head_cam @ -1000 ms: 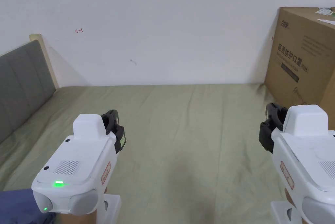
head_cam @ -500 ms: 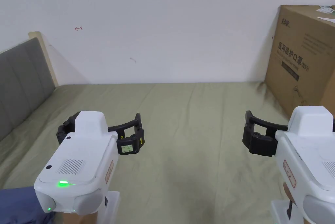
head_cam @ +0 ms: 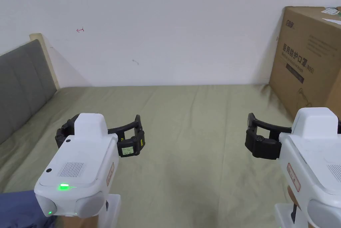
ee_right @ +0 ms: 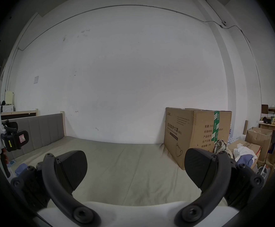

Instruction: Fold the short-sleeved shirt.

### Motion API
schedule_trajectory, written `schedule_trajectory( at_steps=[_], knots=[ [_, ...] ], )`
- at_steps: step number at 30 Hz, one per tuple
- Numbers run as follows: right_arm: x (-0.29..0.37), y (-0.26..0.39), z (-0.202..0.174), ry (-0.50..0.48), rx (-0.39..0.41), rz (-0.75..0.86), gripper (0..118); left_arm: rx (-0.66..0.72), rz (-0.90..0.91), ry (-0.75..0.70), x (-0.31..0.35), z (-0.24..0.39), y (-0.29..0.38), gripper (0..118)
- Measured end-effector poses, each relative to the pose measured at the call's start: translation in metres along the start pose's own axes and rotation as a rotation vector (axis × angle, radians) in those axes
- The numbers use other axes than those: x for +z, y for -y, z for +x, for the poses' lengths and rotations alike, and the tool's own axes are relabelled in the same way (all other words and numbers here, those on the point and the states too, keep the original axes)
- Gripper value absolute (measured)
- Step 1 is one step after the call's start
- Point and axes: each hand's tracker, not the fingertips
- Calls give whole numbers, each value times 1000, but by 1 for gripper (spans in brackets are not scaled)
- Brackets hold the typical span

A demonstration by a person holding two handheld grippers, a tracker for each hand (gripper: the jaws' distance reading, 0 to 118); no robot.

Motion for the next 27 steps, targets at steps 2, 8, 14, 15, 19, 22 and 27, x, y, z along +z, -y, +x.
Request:
schedule_trajectory(
  at_steps=[2, 8, 14, 15, 19, 22, 27],
  knots=[
    [0, 0, 0, -1, -1, 1, 117, 2, -1, 2, 0, -1, 0, 118],
    [1, -1, 0, 2, -1, 4, 117, 4, -3, 3, -1, -1, 1, 118],
    [1, -1, 1, -1, 1, 6, 117, 4, 0, -2, 0, -2, 2, 118],
    [1, -1, 1, -1, 1, 6, 117, 5, 0, -3, 0, -3, 2, 118],
    [1, -2, 1, -2, 1, 7, 117, 6, -2, -5, -1, -3, 2, 118],
    [2, -2, 0, -4, 0, 10, 117, 5, 1, -9, 0, -4, 2, 118],
    [2, -4, -1, -5, 3, 15, 117, 4, 1, -13, 1, -4, 2, 118]
  ],
)
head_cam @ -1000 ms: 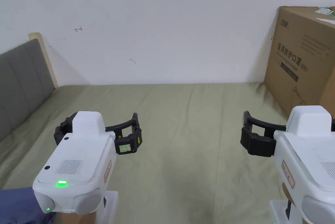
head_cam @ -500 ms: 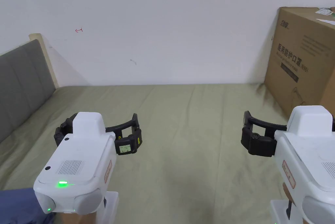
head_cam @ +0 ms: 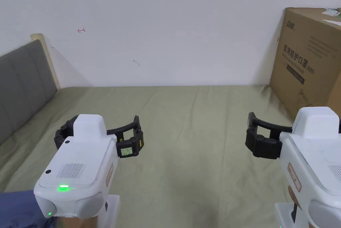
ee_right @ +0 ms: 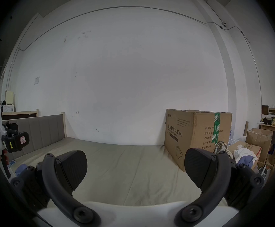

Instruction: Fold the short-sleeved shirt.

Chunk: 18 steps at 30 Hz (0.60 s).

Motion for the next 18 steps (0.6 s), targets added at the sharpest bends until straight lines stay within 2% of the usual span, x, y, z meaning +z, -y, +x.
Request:
schedule_trajectory(
  at_steps=[18],
  knots=[
    [1, 0, -1, 1, -1, 5, 117, -6, 1, -8, 3, -3, 1, 118]
  ],
)
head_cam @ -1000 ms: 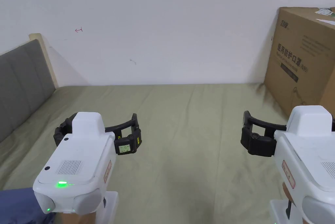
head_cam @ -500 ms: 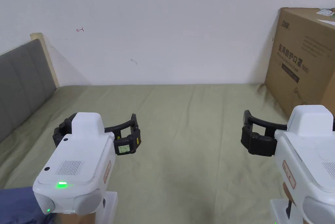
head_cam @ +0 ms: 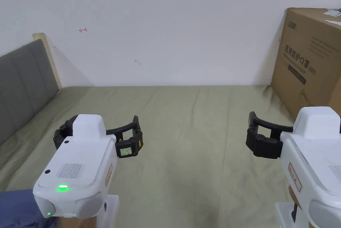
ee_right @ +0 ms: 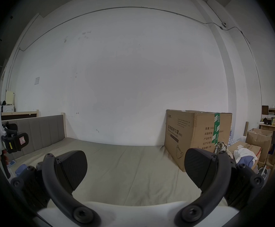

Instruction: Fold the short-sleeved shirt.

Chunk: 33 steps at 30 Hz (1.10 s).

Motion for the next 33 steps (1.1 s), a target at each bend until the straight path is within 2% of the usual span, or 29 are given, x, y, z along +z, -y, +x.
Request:
schedule_trajectory(
  at_steps=[12, 19, 24, 27, 30, 33],
  knots=[
    [0, 0, 1, -7, 5, 0, 117, -3, 1, 1, 1, 0, -1, 118],
    [-2, -2, -2, 26, 7, -46, 117, 2, 3, 2, 2, 0, -2, 118],
    [-8, -9, -3, 62, -62, -191, 117, -5, 5, 4, 3, 0, -1, 118],
    [-11, -13, -3, 125, -167, -289, 117, 2, 8, 6, 4, 0, -1, 118],
    [-18, -22, -5, 220, -185, -451, 117, 5, 19, 17, 5, -1, -2, 118],
    [-24, -25, -5, 243, -234, -549, 116, 3, 18, 25, 5, 0, -2, 118]
  ],
)
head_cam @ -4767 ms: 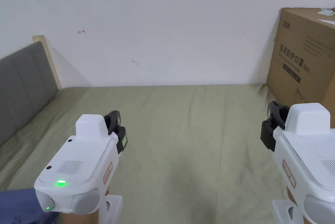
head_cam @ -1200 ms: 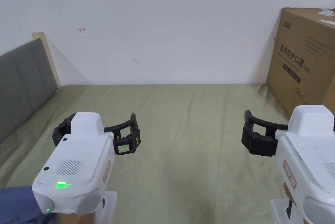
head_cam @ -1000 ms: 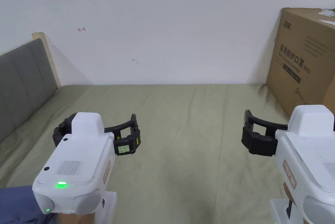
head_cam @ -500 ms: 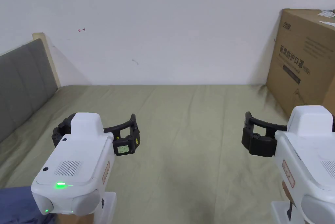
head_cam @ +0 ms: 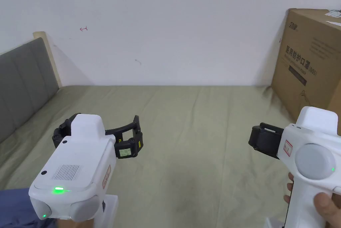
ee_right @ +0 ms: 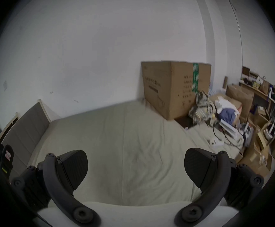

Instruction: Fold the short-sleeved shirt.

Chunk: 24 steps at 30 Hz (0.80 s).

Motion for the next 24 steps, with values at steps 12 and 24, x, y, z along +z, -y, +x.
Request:
schedule_trajectory(
  at_steps=[12, 24],
  knots=[
    [0, 3, -4, -29, 40, 32, 116, 2, 5, -1, 0, 0, 0, 118],
    [-1, 5, -4, -37, 58, 78, 116, 14, 5, -7, 0, -4, 0, 118]
  ],
)
